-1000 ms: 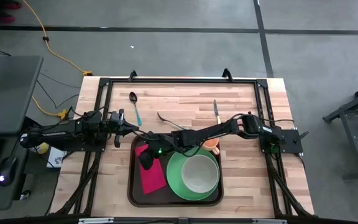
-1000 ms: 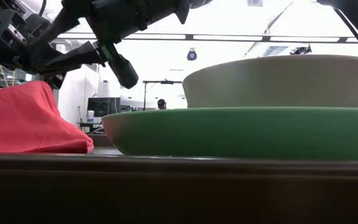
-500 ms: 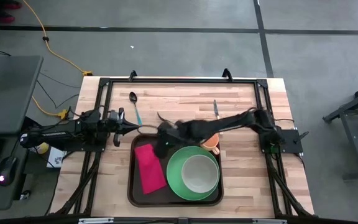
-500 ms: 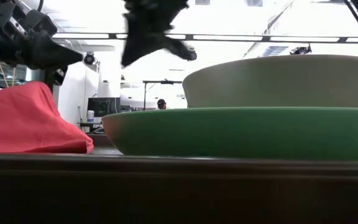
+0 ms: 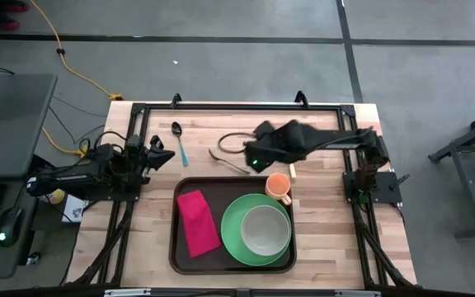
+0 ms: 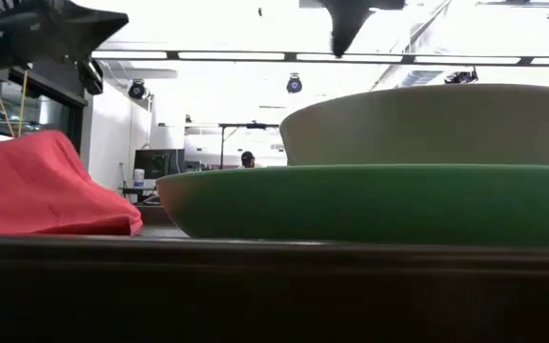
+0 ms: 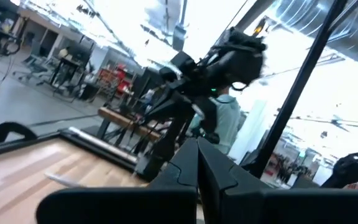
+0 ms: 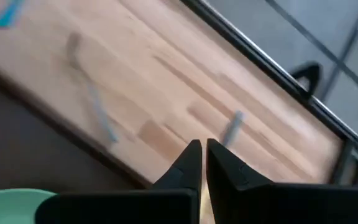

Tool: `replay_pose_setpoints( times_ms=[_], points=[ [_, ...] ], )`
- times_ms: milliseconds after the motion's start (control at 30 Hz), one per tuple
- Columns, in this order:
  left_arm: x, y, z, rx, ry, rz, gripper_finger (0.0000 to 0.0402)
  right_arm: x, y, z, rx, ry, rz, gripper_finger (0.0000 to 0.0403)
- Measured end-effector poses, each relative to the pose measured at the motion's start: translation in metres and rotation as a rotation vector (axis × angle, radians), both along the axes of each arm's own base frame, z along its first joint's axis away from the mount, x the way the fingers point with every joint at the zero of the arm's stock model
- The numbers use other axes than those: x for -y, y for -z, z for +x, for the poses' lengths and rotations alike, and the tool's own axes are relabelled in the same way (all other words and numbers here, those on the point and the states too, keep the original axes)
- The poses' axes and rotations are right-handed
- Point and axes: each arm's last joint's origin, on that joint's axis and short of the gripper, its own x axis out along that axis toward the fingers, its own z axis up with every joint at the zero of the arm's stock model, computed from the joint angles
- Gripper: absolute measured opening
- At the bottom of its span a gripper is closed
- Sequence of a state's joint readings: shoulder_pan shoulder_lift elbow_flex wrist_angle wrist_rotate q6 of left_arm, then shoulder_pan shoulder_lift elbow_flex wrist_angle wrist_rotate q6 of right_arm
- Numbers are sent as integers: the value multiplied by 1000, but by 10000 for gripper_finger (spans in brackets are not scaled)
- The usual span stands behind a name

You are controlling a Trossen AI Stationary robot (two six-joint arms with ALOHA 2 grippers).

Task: Set up tray
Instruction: Put the red napkin on the black serving tray

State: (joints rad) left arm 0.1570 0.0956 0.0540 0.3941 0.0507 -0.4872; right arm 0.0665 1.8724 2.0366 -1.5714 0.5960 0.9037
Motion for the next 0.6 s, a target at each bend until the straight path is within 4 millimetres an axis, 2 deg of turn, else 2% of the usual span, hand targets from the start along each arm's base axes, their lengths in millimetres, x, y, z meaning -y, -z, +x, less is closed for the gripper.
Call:
replay_pose_setpoints(
  times_ms=[233,367,467,600],
  points=[
    [0,-1,-1,17,2,-12,31,31,9,-28,-74,59,49,0],
    [1,8,2,-87,14,48,31,43,26,-33,-132,31,187,0],
    [0,17,5,-188,5,30,31,41,43,-22,-116,-147,308,0],
    [-2,26,5,-273,-64,-13,31,24,55,8,91,-485,371,0]
  ],
)
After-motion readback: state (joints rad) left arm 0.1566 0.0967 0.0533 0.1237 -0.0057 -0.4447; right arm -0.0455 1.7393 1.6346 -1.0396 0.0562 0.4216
